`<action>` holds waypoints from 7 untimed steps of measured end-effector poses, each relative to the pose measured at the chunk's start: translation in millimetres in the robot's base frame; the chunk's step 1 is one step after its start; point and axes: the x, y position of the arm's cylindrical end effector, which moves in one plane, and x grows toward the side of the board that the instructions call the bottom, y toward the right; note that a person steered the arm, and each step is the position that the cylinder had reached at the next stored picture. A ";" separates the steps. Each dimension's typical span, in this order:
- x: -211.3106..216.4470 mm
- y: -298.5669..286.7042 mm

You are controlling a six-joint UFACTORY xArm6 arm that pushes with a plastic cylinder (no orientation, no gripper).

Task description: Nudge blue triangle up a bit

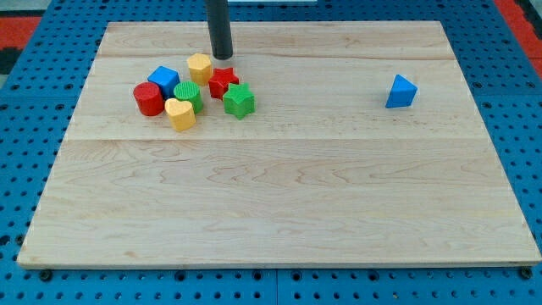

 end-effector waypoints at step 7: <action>30.0 354.9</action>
